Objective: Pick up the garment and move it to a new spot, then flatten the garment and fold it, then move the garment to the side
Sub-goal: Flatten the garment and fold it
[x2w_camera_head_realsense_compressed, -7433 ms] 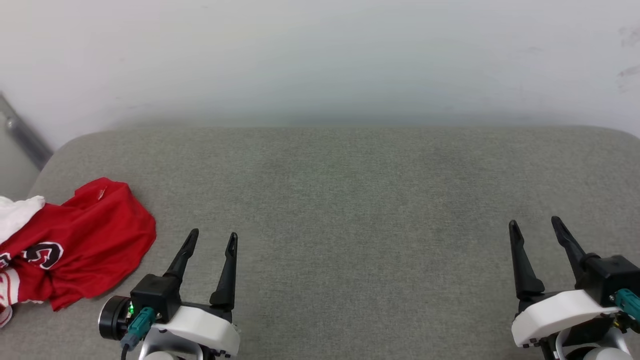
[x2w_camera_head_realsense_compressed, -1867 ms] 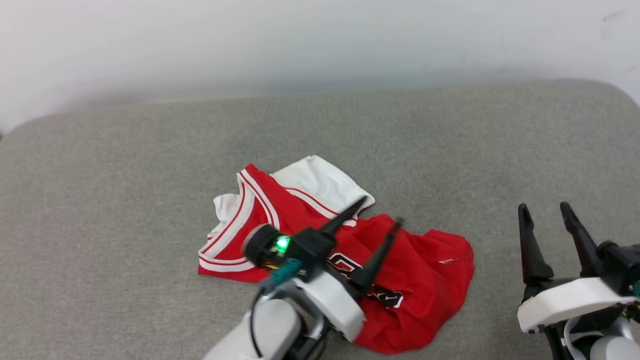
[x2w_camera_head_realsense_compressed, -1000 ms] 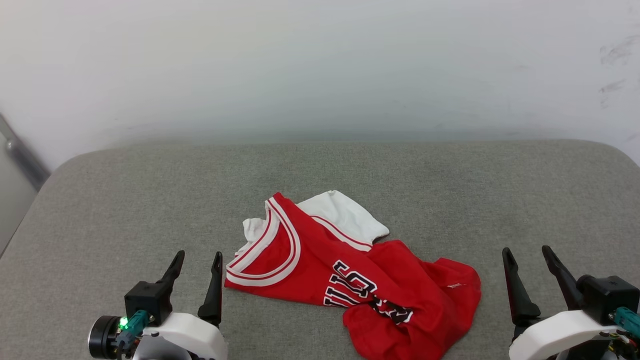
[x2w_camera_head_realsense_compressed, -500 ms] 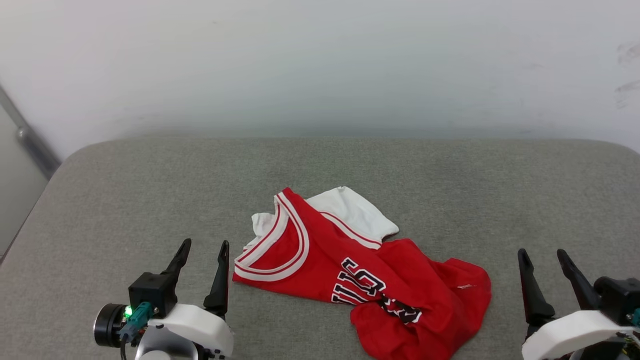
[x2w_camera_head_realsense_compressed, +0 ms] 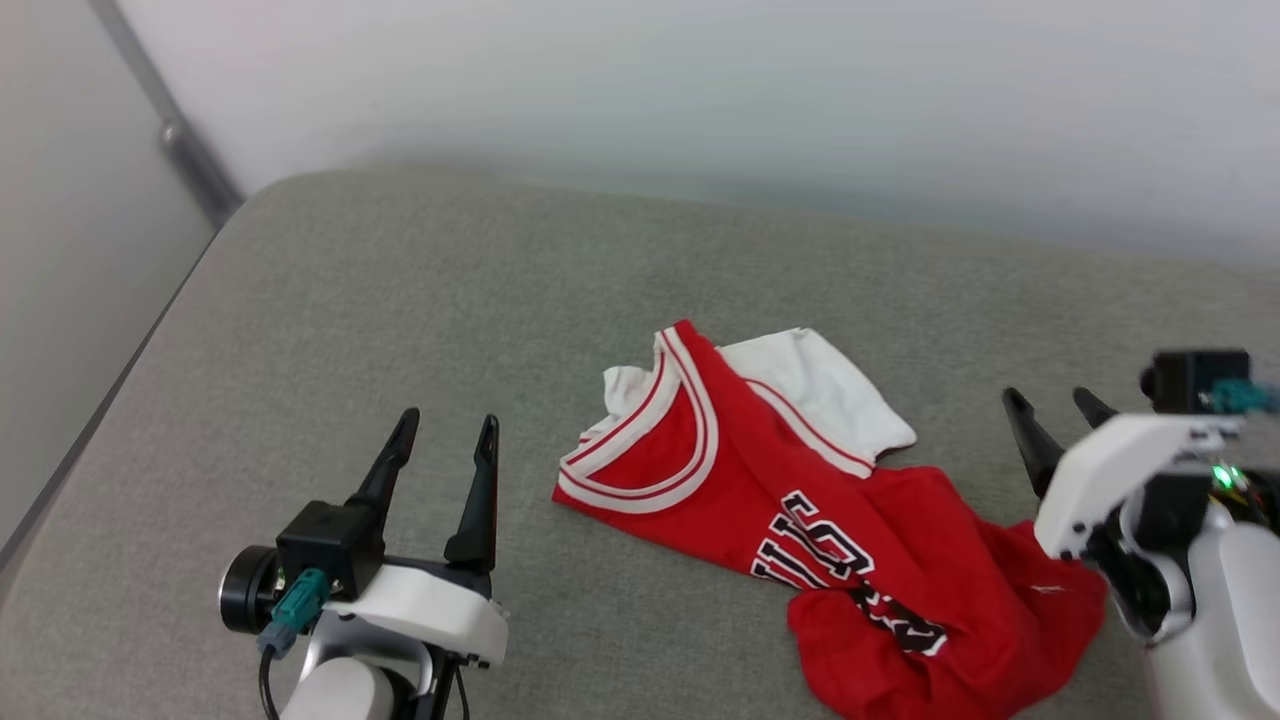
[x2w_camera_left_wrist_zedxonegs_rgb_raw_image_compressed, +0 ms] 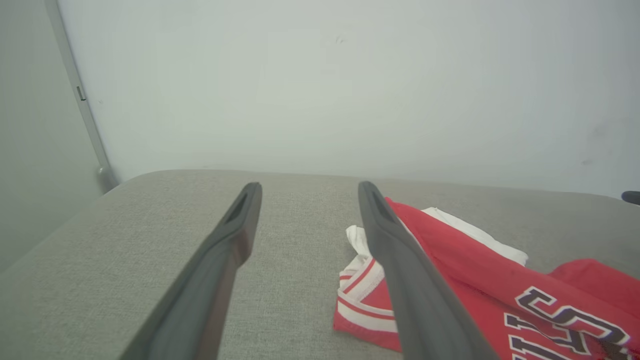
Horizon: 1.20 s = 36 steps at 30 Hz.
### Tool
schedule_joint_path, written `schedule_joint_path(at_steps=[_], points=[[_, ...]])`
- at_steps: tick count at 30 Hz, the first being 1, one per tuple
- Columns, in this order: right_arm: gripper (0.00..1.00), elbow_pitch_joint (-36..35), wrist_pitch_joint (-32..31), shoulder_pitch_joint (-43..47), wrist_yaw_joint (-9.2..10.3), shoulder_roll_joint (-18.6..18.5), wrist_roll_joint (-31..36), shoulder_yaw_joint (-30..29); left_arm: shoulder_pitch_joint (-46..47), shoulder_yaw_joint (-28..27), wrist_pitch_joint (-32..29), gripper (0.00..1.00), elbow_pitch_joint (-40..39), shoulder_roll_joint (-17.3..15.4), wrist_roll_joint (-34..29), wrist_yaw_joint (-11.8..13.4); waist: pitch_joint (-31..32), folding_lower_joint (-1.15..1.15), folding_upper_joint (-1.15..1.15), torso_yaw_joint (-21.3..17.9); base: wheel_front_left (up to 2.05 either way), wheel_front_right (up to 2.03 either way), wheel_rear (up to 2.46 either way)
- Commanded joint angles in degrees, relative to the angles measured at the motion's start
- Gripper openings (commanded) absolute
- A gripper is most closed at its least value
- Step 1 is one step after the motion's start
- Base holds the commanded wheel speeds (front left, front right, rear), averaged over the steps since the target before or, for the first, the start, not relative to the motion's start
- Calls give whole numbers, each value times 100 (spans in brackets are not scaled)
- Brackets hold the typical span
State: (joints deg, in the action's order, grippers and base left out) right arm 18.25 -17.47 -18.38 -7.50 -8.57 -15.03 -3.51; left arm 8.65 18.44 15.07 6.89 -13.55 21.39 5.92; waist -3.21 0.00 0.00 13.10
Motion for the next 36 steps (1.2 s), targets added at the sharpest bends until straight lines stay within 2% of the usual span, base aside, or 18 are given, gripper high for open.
schedule_joint_path(at_steps=[1, 7, 12, 19, 20, 21, 22, 23, 28, 36], points=[[100, 226, -253, -319, 2, -125, -103, 167, 112, -45, 13, 100, -58, 63, -61, -48, -243, 0, 0, 233, 0, 0, 0], [100, 1064, -1404, -1384, 2, -503, -492, 1129, 323, -156, 13, 100, -228, 317, -245, -240, -705, 0, 0, 425, 0, 0, 0], [100, 1637, -2007, -2006, 3, -695, -686, 1876, 505, -299, 13, 100, -301, 531, -387, -432, -1104, 0, 0, 499, 0, 0, 0], [100, 2512, -3099, -2145, 3, -764, -1144, 2678, 583, -551, 13, 100, -246, 748, -579, -662, -1351, 0, 0, 504, 0, 0, 0], [87, 2590, -3235, -2125, 2, -756, -1233, 2755, 581, -574, 13, 100, -237, 772, -596, -690, -1364, 0, 0, 502, 0, 0, 0], [42, 2655, -3369, -2120, 2, -747, -1305, 2831, 580, -610, 13, 100, -227, 793, -623, -721, -1376, 0, 0, 498, 0, 0, 0], [11, 2702, -3479, -2116, 1, -742, -1355, 2909, 584, -639, 13, 100, -217, 812, -637, -743, -1382, 0, 0, 495, 0, 0, 0], [0, 2723, -3545, -2119, 1, -734, -1413, 2972, 589, -666, 14, 100, -207, 832, -665, -772, -1385, 0, 0, 493, 0, 0, 0], [0, 2727, -3454, -2367, 2, -810, -1621, 3147, 600, -741, 14, 100, -134, 932, -737, -884, -1355, 0, 0, 512, 0, 0, 0], [0, 2175, -2300, -3114, 4, -1191, -1563, 2917, 395, -946, 14, 100, -38, 984, -872, -953, -1066, 0, 0, 317, 0, 0, 0]])
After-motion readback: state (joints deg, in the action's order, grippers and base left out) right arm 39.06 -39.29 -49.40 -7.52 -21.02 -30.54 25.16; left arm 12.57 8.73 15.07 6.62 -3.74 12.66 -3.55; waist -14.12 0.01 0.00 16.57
